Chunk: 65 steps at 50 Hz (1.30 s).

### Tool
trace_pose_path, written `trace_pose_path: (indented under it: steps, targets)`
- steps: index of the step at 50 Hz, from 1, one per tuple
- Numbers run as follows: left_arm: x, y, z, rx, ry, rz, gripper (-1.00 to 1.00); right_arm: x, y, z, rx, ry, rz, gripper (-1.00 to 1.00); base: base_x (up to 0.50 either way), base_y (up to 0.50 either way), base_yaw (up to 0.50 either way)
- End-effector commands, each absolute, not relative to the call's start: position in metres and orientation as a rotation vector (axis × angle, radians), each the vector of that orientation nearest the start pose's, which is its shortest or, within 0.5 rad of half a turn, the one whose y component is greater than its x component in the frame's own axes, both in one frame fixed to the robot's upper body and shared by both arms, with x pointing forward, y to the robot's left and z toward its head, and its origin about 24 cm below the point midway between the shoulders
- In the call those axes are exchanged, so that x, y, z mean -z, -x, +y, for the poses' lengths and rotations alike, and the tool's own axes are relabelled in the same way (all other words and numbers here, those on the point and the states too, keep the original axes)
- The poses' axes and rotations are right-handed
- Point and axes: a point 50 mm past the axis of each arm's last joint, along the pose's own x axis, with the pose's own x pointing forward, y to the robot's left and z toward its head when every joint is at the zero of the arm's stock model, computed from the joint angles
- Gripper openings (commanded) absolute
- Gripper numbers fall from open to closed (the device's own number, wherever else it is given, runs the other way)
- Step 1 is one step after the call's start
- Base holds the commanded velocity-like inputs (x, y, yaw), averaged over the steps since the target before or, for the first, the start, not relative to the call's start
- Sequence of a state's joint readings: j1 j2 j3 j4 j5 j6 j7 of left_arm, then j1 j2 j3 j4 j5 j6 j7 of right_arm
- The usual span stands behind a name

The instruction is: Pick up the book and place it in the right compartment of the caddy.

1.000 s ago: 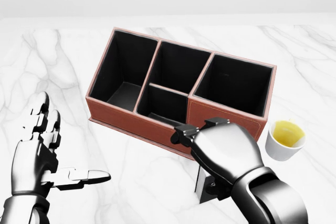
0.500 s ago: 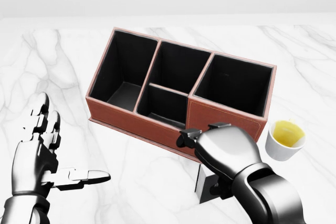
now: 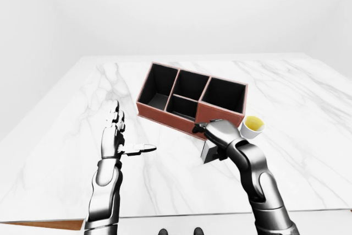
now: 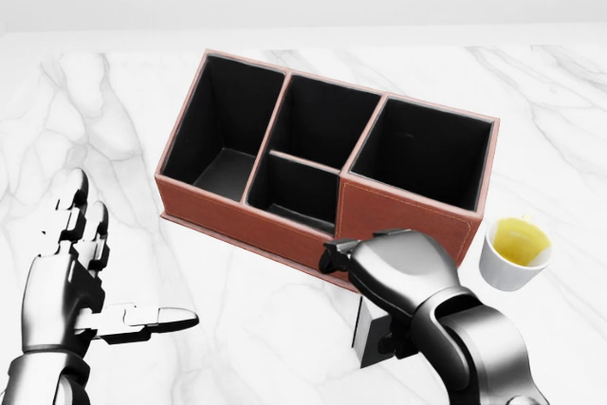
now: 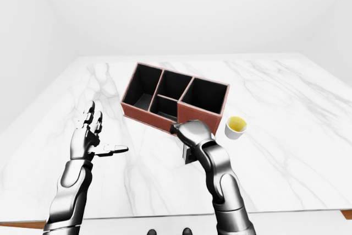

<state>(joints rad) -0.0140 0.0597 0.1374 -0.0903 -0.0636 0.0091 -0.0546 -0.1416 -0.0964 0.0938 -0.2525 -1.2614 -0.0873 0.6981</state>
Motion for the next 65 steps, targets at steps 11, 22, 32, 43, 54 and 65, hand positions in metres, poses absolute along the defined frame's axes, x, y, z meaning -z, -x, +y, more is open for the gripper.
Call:
trace_pose_path:
  steps: [11, 22, 32, 43, 54, 65]
  targets:
    - [-0.064, -0.255, 0.193, -0.080, 0.001, -0.096, 1.00, -0.084, -0.275, -0.121, -0.555, 1.454, 0.080, 0.26, 0.00, 0.00, 0.00]
    - [-0.065, -0.253, 0.193, -0.083, 0.001, -0.098, 1.00, -0.082, -0.276, -0.122, -0.557, 1.459, 0.092, 0.27, 0.00, 0.00, 0.00]
    - [-0.065, -0.253, 0.194, -0.086, 0.001, -0.099, 1.00, -0.082, -0.279, -0.122, -0.553, 1.461, 0.097, 0.28, 0.00, 0.00, 0.00]
    - [-0.064, -0.254, 0.195, -0.087, 0.001, -0.100, 1.00, -0.078, -0.281, -0.124, -0.561, 1.457, 0.122, 0.28, 0.00, 0.00, 0.00]
    - [-0.063, -0.253, 0.195, -0.084, 0.004, -0.098, 1.00, -0.074, -0.283, -0.127, -0.563, 1.455, 0.152, 0.27, 0.00, 0.00, 0.00]
    - [-0.062, -0.252, 0.197, -0.087, 0.009, -0.097, 1.00, -0.071, -0.288, -0.132, -0.556, 1.463, 0.190, 0.28, 0.00, 0.00, 0.00]
